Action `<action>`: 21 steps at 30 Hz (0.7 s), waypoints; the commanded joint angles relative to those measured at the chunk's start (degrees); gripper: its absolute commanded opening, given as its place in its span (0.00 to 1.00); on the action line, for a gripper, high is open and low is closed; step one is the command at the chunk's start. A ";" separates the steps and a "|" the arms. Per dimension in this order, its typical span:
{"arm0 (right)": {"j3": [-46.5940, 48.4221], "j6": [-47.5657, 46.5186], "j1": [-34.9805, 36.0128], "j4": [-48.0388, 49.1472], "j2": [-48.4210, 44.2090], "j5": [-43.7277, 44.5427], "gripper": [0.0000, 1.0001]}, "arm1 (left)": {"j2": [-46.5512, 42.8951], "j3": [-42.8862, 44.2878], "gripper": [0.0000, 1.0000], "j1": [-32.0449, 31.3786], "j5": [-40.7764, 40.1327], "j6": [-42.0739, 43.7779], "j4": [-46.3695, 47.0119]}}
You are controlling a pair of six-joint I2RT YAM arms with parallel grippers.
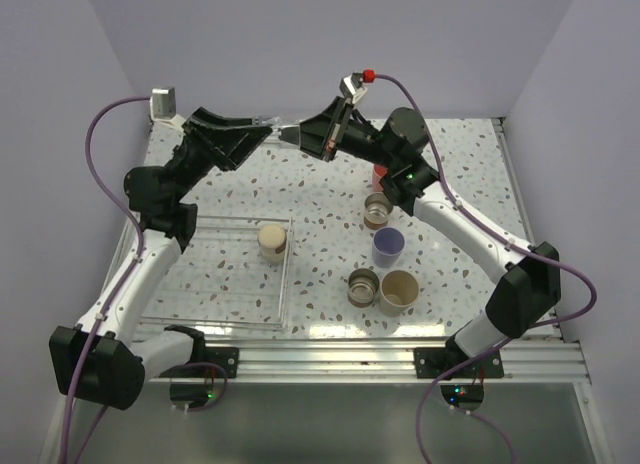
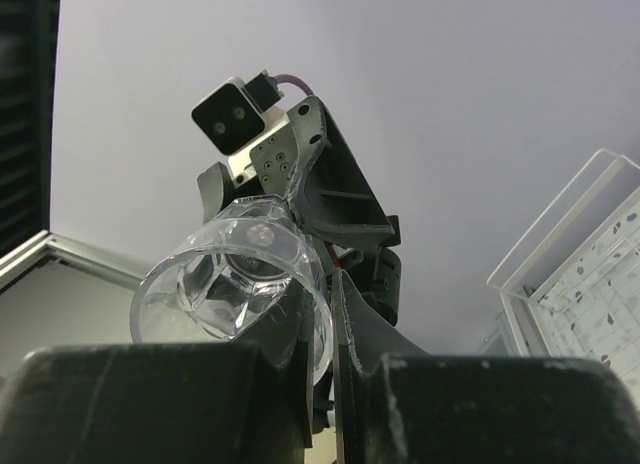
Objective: Load the cups into the dish rack
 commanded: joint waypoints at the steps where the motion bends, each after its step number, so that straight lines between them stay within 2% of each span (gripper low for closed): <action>1: 0.89 -0.68 0.42 1.97 1.05 3.76 0.00 | -0.22 3.23 0.47 -0.36 3.55 1.28 0.63; 2: 1.23 -0.42 0.33 2.41 1.32 3.76 0.00 | -0.04 3.58 0.44 -0.45 3.72 1.45 0.37; 3: 1.41 0.28 0.33 3.11 1.67 3.67 0.00 | 0.05 3.75 0.33 -0.45 3.99 1.63 0.28; 6: 1.68 0.82 0.33 3.91 2.46 3.58 0.00 | 0.48 4.11 0.14 -0.36 4.17 1.81 -0.07; 8: 1.59 0.47 0.42 3.73 2.64 3.67 0.01 | 0.75 4.28 0.08 -0.19 4.16 1.81 -0.25; 10: 1.50 -0.06 0.42 3.21 2.55 3.58 0.15 | 1.01 4.46 0.02 0.17 4.17 1.81 -0.77; 12: 1.33 -1.29 0.33 1.89 2.47 3.58 0.43 | 1.01 4.63 0.00 0.60 4.25 2.24 -1.82; 13: 1.24 -1.82 0.42 1.19 2.38 3.49 0.50 | 1.10 4.63 0.00 0.78 4.25 2.42 -2.44; 15: 0.80 -2.96 0.33 -0.05 2.29 3.41 0.59 | 0.84 4.63 0.00 1.31 4.25 2.95 -3.32; 21: -0.43 -5.33 0.16 -2.42 1.33 3.14 0.72 | -0.13 5.34 0.00 2.71 4.08 5.76 -8.50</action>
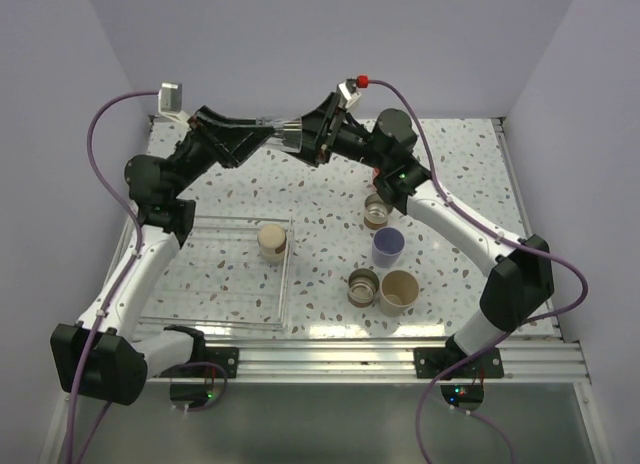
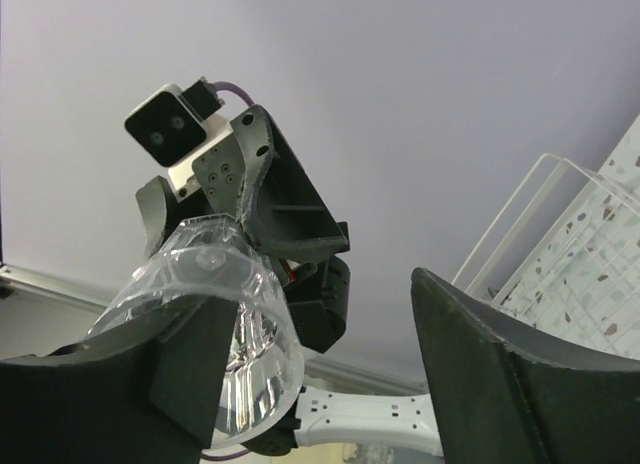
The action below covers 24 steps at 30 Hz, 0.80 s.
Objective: Load the cups into the dish rack
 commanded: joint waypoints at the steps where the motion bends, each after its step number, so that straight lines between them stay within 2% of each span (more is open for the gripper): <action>1: -0.32 -3.34 -0.04 -1.81 -1.54 0.76 0.75 | -1.66 3.63 0.00 1.58 0.76 3.55 -4.98; 5: -3.39 -6.15 -2.32 -6.10 -4.70 1.46 0.79 | -1.57 6.26 0.00 3.07 0.75 8.54 -13.51; 11: -7.70 -13.35 -10.48 -16.92 -10.76 2.16 0.81 | -1.48 12.50 0.00 3.60 -1.35 19.01 -30.03; 17: -9.81 -19.25 -12.61 -24.57 -15.16 3.39 0.82 | -0.26 18.13 0.00 4.13 -5.13 29.03 -46.37; 19: -9.90 -21.27 -12.61 -27.72 -15.95 3.66 0.82 | 1.05 21.20 0.00 4.04 -6.79 33.85 -54.37; 24: -8.06 -26.89 -12.61 -37.21 -17.89 5.94 0.82 | 6.16 29.98 0.00 4.04 -19.09 43.18 -77.81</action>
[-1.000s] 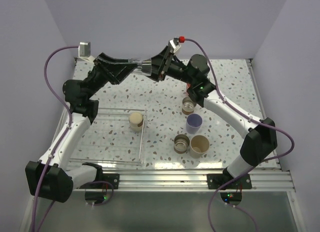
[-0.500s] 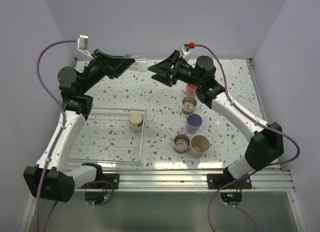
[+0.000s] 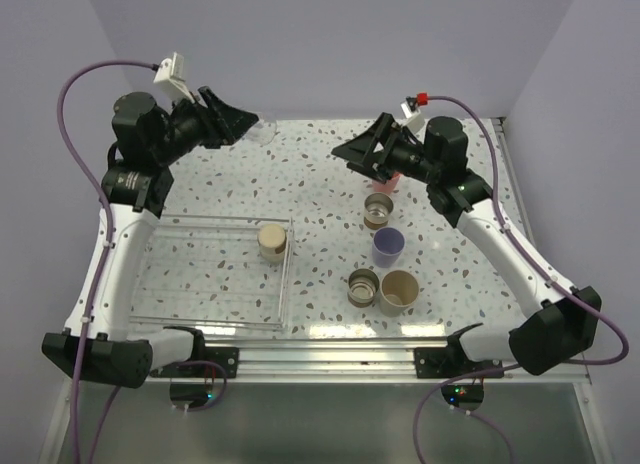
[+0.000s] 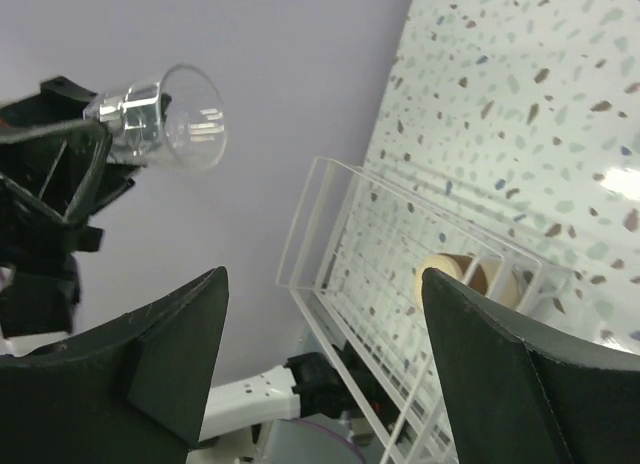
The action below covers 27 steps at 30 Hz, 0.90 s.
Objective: Load the cups into the dish rack
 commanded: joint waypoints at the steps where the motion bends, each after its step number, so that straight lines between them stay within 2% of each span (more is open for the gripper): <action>1: 1.62 -8.08 0.00 -11.43 -2.33 2.73 0.82 | 4.10 6.07 0.00 0.52 -10.88 11.80 -21.05; 4: 1.54 -11.77 0.09 -16.96 -3.82 5.10 0.82 | 5.25 7.39 0.00 0.43 -20.44 15.32 -28.26; 7: 0.66 -14.59 0.09 -21.11 -5.49 7.56 0.82 | 5.70 6.96 0.00 0.43 -25.99 18.14 -33.63; 12: -2.06 -16.27 0.09 -23.06 -7.60 8.01 0.82 | 3.94 1.61 0.00 0.35 -30.41 19.99 -36.97; 18: -3.47 -17.68 0.09 -24.99 -9.01 8.36 0.82 | 0.69 -5.17 0.00 -1.84 -30.67 18.15 -37.06; 22: -3.82 -18.03 0.27 -25.17 -9.27 8.01 0.82 | -1.06 -9.91 0.00 -6.06 -35.15 16.14 -36.72; 27: -4.09 -18.73 1.06 -25.08 -9.36 7.92 0.82 | -3.44 -18.68 0.00 -7.04 -33.58 14.46 -29.54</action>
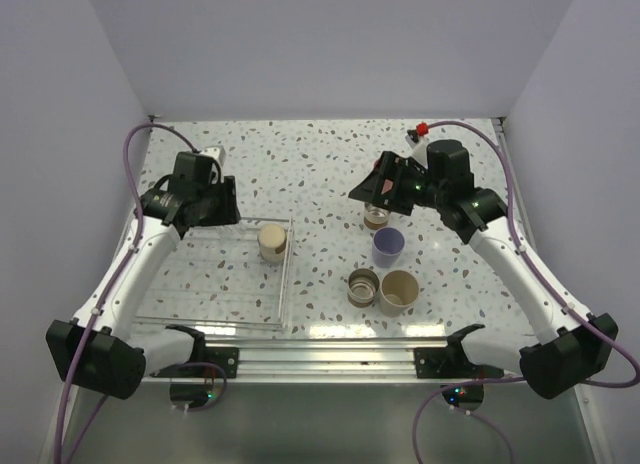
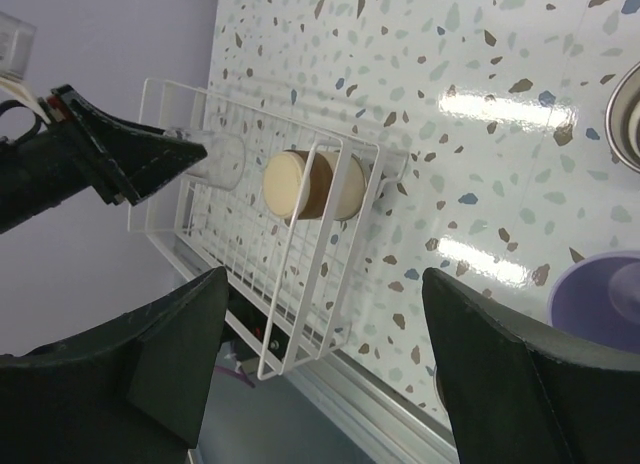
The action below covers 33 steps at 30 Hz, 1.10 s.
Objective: Load the cups into the dish rack
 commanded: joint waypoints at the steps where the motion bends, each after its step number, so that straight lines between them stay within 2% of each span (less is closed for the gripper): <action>1: -0.28 -1.83 0.95 0.43 -1.73 0.31 0.82 | -3.55 -5.68 0.00 -0.26 0.25 -2.39 7.79; 11: -0.46 -3.07 2.09 0.43 -2.44 0.14 0.84 | -3.12 -17.37 0.00 -0.44 -0.35 -4.59 18.61; 20: -0.20 -3.95 2.97 0.60 -2.09 0.40 0.85 | -3.29 -20.98 0.01 -1.05 -4.39 -5.82 24.07; 21: -0.11 -3.95 3.15 0.87 -2.08 0.31 0.85 | -3.64 -21.25 0.06 -1.23 -5.00 -5.91 24.33; 23: -0.02 -4.03 3.23 0.96 -2.00 0.23 0.85 | -3.65 -21.51 0.09 -1.66 -6.24 -5.65 24.77; 26: -0.02 -4.12 3.24 1.13 -1.65 0.22 0.85 | -3.21 -21.60 0.27 -1.93 -6.24 -5.12 25.56; 27: -0.02 -4.12 3.24 1.39 -1.56 0.14 0.85 | -2.86 -21.60 0.39 -1.93 -6.24 -4.86 25.65; 33: 0.24 -4.38 3.32 1.84 -1.47 0.22 0.85 | -2.59 -22.04 0.66 -2.46 -6.42 -4.51 26.35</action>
